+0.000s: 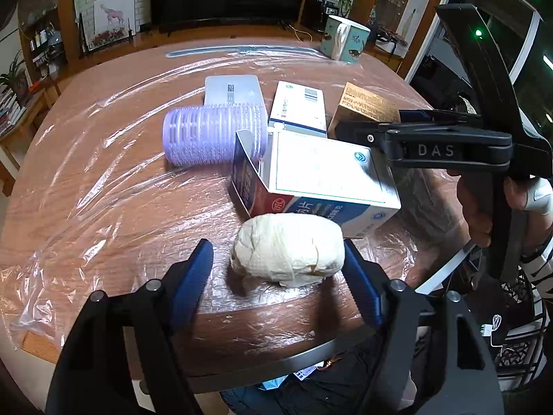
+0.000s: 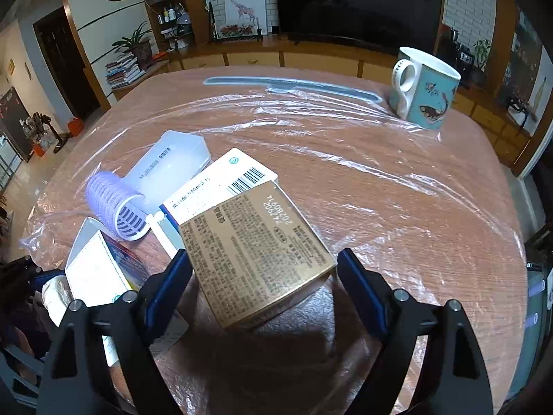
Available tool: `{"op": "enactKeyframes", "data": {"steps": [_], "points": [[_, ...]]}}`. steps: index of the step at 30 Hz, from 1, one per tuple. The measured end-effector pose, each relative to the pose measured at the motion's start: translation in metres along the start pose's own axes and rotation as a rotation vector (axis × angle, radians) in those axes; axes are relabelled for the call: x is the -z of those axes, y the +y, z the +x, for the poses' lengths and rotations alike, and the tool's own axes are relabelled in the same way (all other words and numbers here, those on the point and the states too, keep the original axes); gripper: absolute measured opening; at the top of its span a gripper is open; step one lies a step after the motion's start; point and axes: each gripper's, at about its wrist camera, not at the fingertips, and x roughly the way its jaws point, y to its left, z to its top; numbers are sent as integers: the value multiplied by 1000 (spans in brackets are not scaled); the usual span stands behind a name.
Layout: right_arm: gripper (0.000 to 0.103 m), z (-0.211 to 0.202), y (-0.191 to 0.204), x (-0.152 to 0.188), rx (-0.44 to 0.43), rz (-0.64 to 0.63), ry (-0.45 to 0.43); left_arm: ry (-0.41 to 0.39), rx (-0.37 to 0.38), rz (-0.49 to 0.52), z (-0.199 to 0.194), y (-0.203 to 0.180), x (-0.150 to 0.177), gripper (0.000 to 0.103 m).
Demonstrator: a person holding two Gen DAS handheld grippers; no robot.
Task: Collect trash
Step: 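Grasp the tan cardboard box with the right tool while the left tool grasps the white paper ball, then carry the box and paper ball past the table edge over the black bin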
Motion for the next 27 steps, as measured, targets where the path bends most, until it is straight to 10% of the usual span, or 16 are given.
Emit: {"op": "enactKeyframes", "data": {"steps": [7, 27], "points": [[59, 2, -3, 0, -12, 7, 21, -4, 14, 15, -1, -1, -2, 53], [57, -53, -13, 20, -125, 147, -74, -53, 19, 27, -21, 6, -2, 52]]}}
